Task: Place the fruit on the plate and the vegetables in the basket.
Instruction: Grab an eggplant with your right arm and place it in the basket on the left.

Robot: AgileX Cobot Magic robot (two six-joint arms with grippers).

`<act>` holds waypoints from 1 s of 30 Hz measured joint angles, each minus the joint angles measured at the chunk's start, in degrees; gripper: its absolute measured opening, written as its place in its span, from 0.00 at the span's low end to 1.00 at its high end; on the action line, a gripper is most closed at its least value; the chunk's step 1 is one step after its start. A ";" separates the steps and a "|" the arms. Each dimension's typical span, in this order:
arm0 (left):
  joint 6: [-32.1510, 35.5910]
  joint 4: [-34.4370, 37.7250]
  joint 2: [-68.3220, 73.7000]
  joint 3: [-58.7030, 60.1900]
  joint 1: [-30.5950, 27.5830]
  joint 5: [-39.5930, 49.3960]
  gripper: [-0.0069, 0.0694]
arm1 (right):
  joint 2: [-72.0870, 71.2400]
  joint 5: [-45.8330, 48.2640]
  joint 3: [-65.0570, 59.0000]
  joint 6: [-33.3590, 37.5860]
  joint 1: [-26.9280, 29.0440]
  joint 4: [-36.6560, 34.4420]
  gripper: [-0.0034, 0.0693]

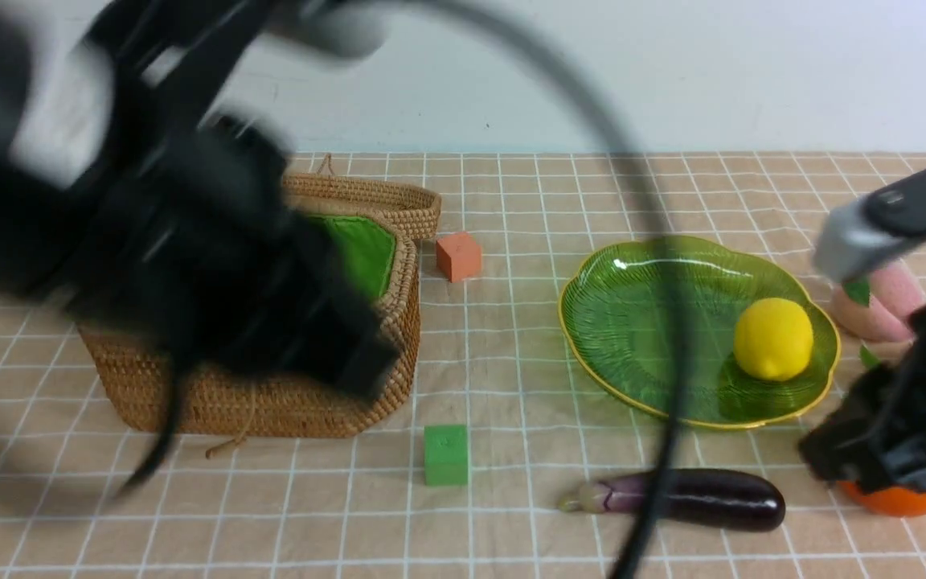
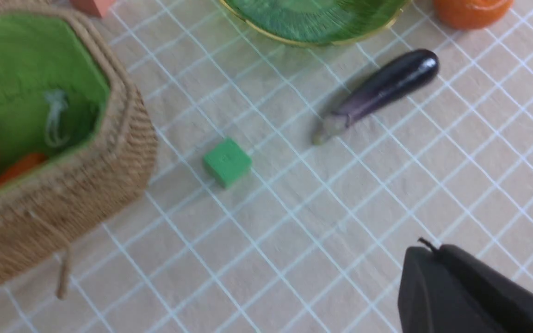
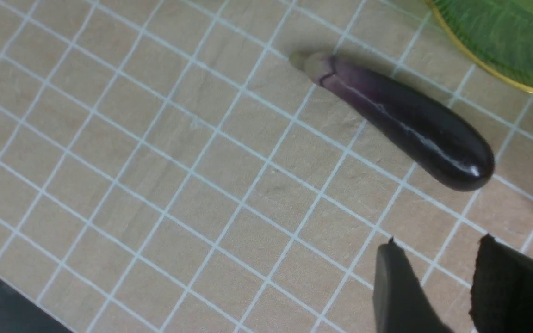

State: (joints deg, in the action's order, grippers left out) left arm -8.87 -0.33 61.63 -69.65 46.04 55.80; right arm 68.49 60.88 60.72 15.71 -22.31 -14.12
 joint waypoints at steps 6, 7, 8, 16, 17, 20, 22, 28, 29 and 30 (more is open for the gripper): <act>3.77 3.04 -19.62 22.49 0.00 -15.02 0.07 | 12.44 -3.67 0.00 9.48 0.00 -0.92 0.52; 4.18 3.13 -24.82 26.81 0.00 -19.37 0.07 | 15.09 -5.32 0.00 13.06 0.00 -0.87 0.58; 4.18 3.13 -25.43 27.26 0.00 -19.37 0.07 | 15.45 -5.32 0.00 13.06 0.00 -0.87 0.58; 4.19 3.26 -34.50 32.55 0.00 -26.35 0.07 | 26.86 -12.76 0.00 32.00 0.00 -0.65 0.77; 4.19 3.26 -34.26 32.61 0.00 -26.37 0.07 | 27.95 -13.73 0.00 33.09 0.00 -0.46 0.77; 4.19 3.26 -33.91 32.61 0.00 -26.44 0.07 | 29.92 -17.87 0.45 35.71 0.00 0.66 0.77; 4.19 3.31 -33.91 32.61 0.00 -26.56 0.07 | 30.93 -20.42 0.71 36.63 0.00 1.66 0.77; 4.19 3.31 -33.91 32.61 0.00 -26.56 0.07 | 33.71 -21.52 0.66 36.90 0.00 2.89 0.77; 4.24 3.31 -33.91 32.61 0.00 -26.56 0.07 | 34.90 -20.41 0.41 36.90 0.00 2.84 0.77; 4.24 3.31 -33.91 32.61 0.00 -26.56 0.07 | 35.35 -20.21 0.34 36.90 0.00 2.84 0.77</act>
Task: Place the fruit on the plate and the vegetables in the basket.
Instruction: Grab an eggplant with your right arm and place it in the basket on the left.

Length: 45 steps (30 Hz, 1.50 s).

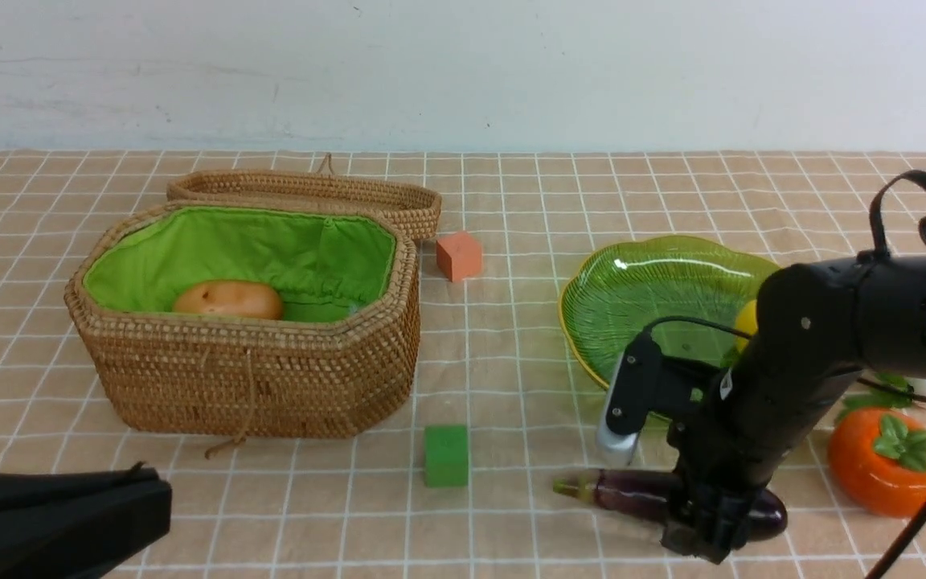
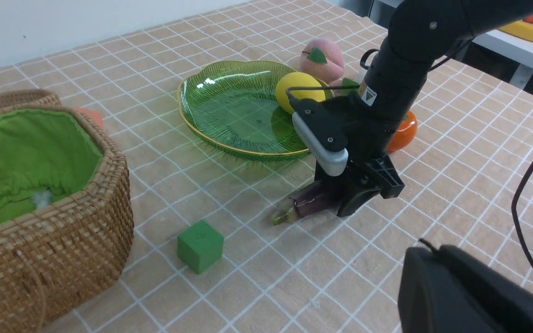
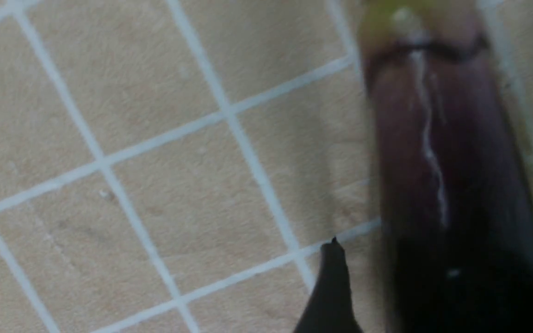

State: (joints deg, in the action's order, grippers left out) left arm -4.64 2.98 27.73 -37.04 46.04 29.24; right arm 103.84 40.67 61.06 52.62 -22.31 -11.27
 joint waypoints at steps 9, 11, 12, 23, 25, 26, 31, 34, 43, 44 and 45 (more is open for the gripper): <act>0.00 -0.11 0.00 0.00 0.00 0.00 0.07 | 0.80 1.20 0.38 -1.89 -0.12 -0.47 0.57; 0.00 -0.64 0.00 0.00 0.00 0.00 0.07 | 0.60 2.41 0.58 -3.53 -0.55 -0.62 0.56; -0.22 -1.37 0.00 0.00 0.00 0.00 0.07 | 0.21 4.80 1.22 -5.65 -1.27 -0.62 0.56; -29.42 -29.89 0.00 0.00 0.00 3.09 0.07 | -8.87 5.86 25.53 -23.01 -10.93 -4.56 0.56; -36.51 -34.43 0.00 0.00 0.00 5.08 0.07 | -7.88 2.03 30.72 -19.44 -13.01 -7.45 0.56; -41.22 -37.67 0.00 0.00 0.00 6.73 0.07 | -6.15 -1.46 34.61 -16.50 -14.70 -10.38 0.56; -45.19 -40.16 0.00 0.00 0.00 7.62 0.07 | 2.53 -8.47 44.00 -11.69 -17.98 -17.48 0.56; -45.71 -40.41 0.00 0.00 0.00 7.62 0.07 | 13.09 -10.22 50.95 -8.63 -19.14 -18.31 0.56; -45.71 -40.41 0.00 0.00 0.00 7.35 0.07 | 19.10 -6.20 55.79 -13.11 -19.33 -14.88 0.95; -45.42 -39.99 0.00 0.00 0.00 6.70 0.07 | 17.50 -2.61 55.79 -16.75 -19.33 -12.79 0.97; -44.70 -39.48 0.00 0.00 0.00 6.06 0.07 | 16.22 0.11 55.79 -19.33 -19.33 -11.23 0.96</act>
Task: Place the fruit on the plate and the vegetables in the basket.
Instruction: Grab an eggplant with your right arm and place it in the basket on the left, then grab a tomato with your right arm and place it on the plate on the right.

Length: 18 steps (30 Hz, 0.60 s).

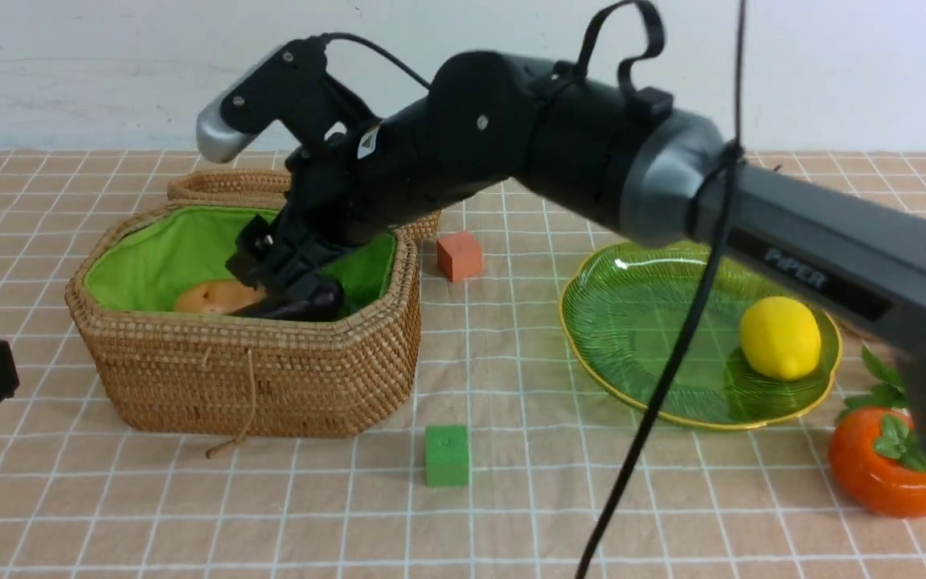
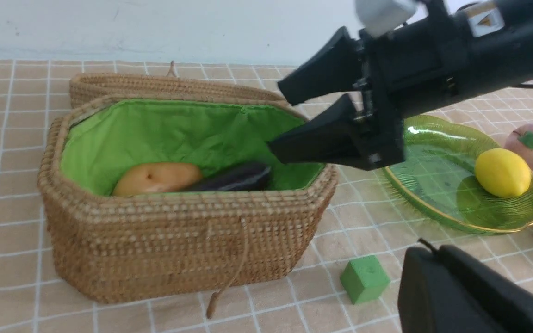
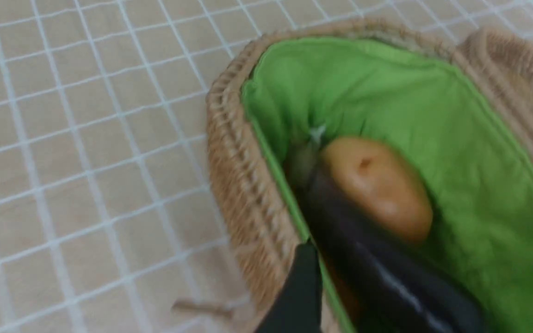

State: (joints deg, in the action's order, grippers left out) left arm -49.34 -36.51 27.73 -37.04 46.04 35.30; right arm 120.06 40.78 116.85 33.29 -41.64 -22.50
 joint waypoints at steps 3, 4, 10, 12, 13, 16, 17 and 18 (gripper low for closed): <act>6.61 5.14 0.00 0.00 0.00 -3.90 0.07 | -7.47 15.87 0.31 -13.28 -0.11 9.87 0.84; 10.47 8.17 0.00 0.00 0.00 -5.41 0.07 | -8.89 19.08 0.46 -15.60 -0.11 12.17 0.80; 33.28 29.71 0.00 0.00 0.00 -9.75 0.07 | -19.87 30.11 -2.69 -30.18 0.21 32.02 0.36; 44.90 40.80 0.00 0.00 0.00 -10.21 0.07 | -26.47 30.48 -10.36 -36.11 2.88 36.06 0.12; 48.32 43.06 0.00 0.00 0.00 -10.21 0.07 | -28.54 30.41 -13.30 -37.89 4.40 36.22 0.08; 56.07 48.67 0.00 0.00 0.00 -10.44 0.07 | -35.84 30.46 -25.59 -43.18 12.78 36.12 0.03; 56.07 48.67 0.00 0.00 0.00 -10.44 0.07 | -36.32 30.46 -25.59 -43.18 13.52 35.98 0.03; 60.55 50.81 0.00 0.00 0.00 -10.44 0.07 | -39.53 30.48 -34.18 -44.23 19.75 34.89 0.04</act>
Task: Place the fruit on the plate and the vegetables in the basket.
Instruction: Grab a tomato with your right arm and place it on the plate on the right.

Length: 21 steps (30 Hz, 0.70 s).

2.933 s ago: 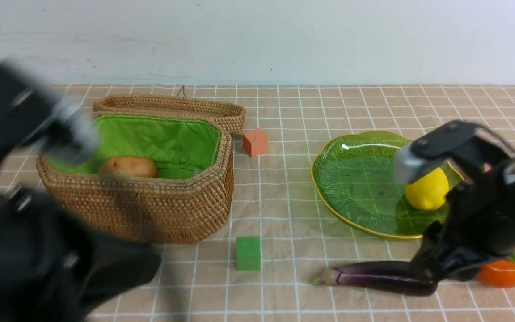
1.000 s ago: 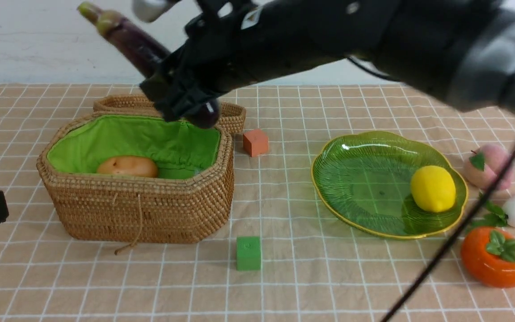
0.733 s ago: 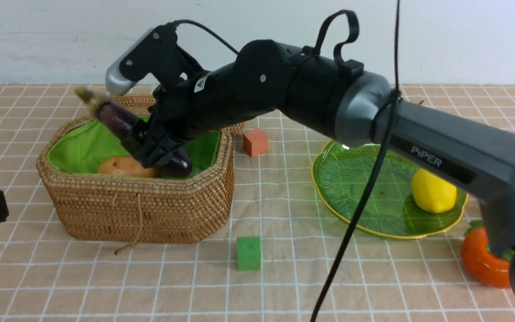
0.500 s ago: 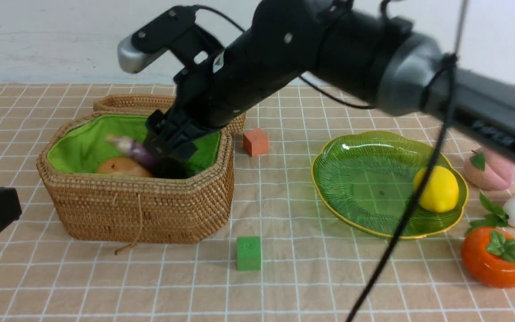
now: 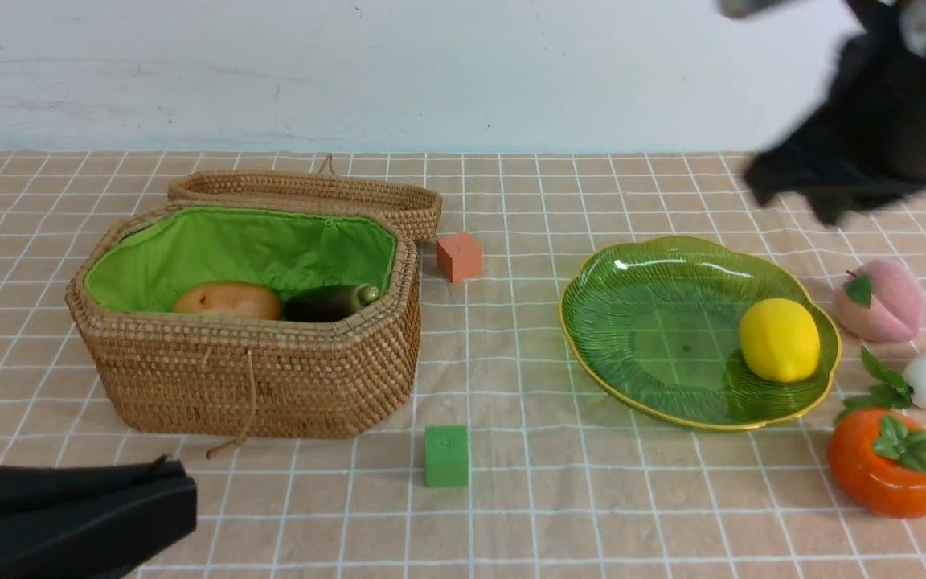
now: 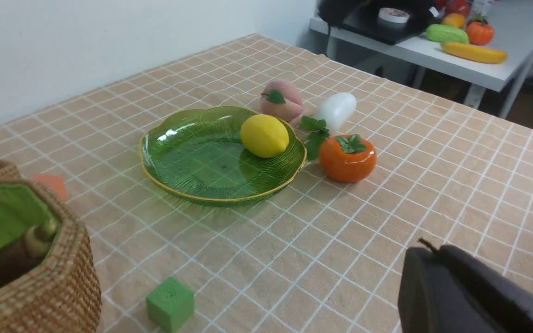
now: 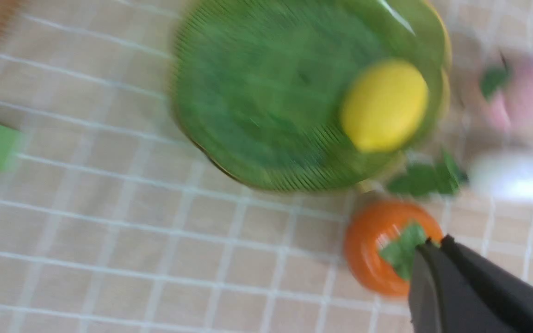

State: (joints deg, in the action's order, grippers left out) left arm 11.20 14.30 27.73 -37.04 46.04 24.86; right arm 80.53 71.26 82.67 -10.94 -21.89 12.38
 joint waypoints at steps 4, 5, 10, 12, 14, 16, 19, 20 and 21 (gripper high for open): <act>3.40 1.48 0.00 0.00 0.00 -0.11 0.07 | -2.61 -4.60 -15.42 1.53 16.02 -7.47 0.17; 3.65 1.53 0.00 0.00 0.00 -0.11 0.07 | -2.39 -7.52 -17.80 2.88 19.08 -9.81 0.24; 3.86 1.65 0.00 0.00 0.00 -0.18 0.07 | 0.44 -17.85 -24.71 13.46 32.23 -24.78 0.56; 3.97 1.70 0.00 0.00 0.00 -0.18 0.07 | 2.95 -21.66 -25.50 22.11 35.58 -32.47 0.74; 3.97 1.70 0.00 0.00 0.00 -0.18 0.07 | 6.40 -24.92 -25.53 30.92 37.28 -39.28 0.88; 4.02 1.70 0.00 0.00 0.00 -0.23 0.07 | 9.30 -27.16 -25.53 36.43 37.70 -41.99 0.95; 4.02 1.70 0.00 0.00 0.00 -0.23 0.07 | 12.88 -30.02 -25.53 41.72 37.82 -43.15 0.98; 4.02 1.70 0.00 0.00 0.00 -0.09 0.07 | 14.34 -31.15 -25.60 43.07 37.82 -43.20 0.98; 4.02 1.70 0.00 0.00 0.00 0.17 0.07 | 15.06 -31.61 -25.60 43.63 37.82 -43.08 0.97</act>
State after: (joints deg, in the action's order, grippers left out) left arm 15.22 16.00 27.73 -37.04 46.04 25.03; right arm 95.59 39.65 57.08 32.69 15.94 -30.70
